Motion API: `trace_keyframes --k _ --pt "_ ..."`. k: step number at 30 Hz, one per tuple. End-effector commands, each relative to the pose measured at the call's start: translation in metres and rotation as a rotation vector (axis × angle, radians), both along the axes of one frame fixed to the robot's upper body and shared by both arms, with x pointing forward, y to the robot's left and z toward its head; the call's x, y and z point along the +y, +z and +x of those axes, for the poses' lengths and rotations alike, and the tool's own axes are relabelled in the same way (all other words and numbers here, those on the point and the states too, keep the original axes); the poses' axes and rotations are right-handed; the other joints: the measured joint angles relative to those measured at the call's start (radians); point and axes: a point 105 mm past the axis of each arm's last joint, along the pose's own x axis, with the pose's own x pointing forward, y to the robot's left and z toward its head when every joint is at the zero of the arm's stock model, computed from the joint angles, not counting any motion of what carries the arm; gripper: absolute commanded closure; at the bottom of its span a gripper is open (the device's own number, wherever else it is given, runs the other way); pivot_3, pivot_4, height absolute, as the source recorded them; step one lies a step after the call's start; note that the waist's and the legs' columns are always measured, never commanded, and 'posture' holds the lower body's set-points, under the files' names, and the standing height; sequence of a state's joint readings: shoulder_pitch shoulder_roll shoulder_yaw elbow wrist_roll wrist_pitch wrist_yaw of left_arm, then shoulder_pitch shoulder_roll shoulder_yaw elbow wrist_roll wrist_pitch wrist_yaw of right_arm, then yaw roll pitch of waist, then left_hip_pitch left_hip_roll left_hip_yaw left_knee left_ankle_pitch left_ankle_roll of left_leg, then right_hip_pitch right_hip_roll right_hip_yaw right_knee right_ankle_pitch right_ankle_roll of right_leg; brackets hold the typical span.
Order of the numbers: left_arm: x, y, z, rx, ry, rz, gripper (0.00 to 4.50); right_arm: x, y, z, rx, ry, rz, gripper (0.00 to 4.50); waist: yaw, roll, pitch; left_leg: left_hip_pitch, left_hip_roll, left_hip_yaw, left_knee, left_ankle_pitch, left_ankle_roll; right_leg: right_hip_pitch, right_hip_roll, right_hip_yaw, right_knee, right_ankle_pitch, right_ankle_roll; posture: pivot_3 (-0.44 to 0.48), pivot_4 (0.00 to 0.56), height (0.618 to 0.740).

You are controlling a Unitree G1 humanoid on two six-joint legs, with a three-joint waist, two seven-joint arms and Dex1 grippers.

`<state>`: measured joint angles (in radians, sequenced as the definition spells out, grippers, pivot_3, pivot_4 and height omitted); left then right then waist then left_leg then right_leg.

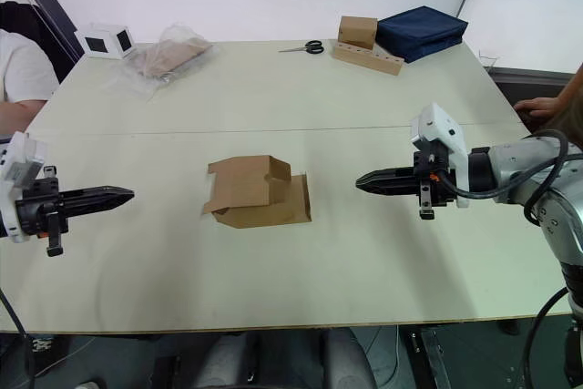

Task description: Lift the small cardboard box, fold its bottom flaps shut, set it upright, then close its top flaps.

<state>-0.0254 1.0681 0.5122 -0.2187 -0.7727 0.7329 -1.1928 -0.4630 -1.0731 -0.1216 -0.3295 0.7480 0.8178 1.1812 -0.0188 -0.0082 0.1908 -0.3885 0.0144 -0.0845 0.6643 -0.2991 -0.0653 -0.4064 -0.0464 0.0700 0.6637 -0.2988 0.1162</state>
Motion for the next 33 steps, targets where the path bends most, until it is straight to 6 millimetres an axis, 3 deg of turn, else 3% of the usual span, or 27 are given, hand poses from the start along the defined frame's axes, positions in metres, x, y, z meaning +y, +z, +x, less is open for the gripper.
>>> trace_keyframes --k 1,2,3,4,7,13,20,33 --pt "-0.008 0.001 0.009 0.062 -0.014 -0.077 4.48 0.005 0.008 -0.001 -0.055 0.013 0.004 4.5 0.0 0.0 0.0 0.0 0.0 0.0 0.0 0.0 0.0 0.0 0.0 0.0 0.0 0.0 0.0 0.0 0.15 0.74" --pt "-0.012 -0.001 0.013 0.097 -0.015 -0.114 4.48 0.006 0.007 -0.001 -0.057 0.013 0.008 4.5 0.001 0.0 0.0 0.0 0.0 0.0 0.0 0.0 0.0 0.0 0.0 0.0 0.0 0.0 0.0 0.0 0.15 0.74" --pt "-0.014 -0.002 0.015 0.119 -0.015 -0.136 3.99 0.006 0.007 -0.001 -0.058 0.013 0.01 4.5 0.002 0.0 0.0 0.0 0.0 0.0 0.0 0.0 0.0 0.0 0.0 0.0 0.001 0.0 0.0 0.0 0.15 0.74" --pt "-0.016 -0.004 0.018 0.146 -0.014 -0.156 3.83 0.007 0.007 -0.001 -0.058 0.013 0.012 4.5 0.001 0.0 0.0 0.0 0.0 0.0 0.0 0.0 0.0 0.0 0.0 0.0 0.001 0.0 0.0 0.0 0.15 0.74" --pt "-0.023 -0.015 0.028 0.249 -0.018 -0.223 2.57 0.009 0.004 -0.002 -0.059 0.016 0.016 4.5 -0.001 0.0 0.0 0.0 0.0 0.0 0.0 0.0 0.0 0.0 0.0 0.0 0.001 0.0 0.0 0.0 0.15 0.74" --pt "-0.048 -0.018 0.053 0.539 -0.046 -0.53 0.14 0.008 -0.005 -0.006 -0.056 0.012 0.022 4.5 0.001 -0.001 0.0 -0.001 -0.001 -0.001 0.002 0.0 0.0 -0.001 0.0 -0.001 0.002 0.0 0.0 0.0 0.15 0.74" --pt "-0.065 -0.029 0.07 0.757 -0.036 -0.653 0.06 0.009 -0.008 -0.012 -0.06 -0.013 0.026 4.5 -0.006 -0.001 0.0 -0.002 -0.001 -0.002 0.002 0.0 0.0 -0.002 0.001 -0.001 0.003 0.0 0.0 0.0 0.15 0.74" --pt "-0.073 -0.043 0.074 0.809 -0.043 -0.64 0.06 0.013 -0.007 -0.021 -0.061 -0.04 0.026 4.5 -0.001 -0.001 0.0 -0.002 -0.001 -0.002 0.002 0.0 -0.001 -0.002 0.0 -0.001 0.003 0.0 0.0 0.0 0.15 0.74"
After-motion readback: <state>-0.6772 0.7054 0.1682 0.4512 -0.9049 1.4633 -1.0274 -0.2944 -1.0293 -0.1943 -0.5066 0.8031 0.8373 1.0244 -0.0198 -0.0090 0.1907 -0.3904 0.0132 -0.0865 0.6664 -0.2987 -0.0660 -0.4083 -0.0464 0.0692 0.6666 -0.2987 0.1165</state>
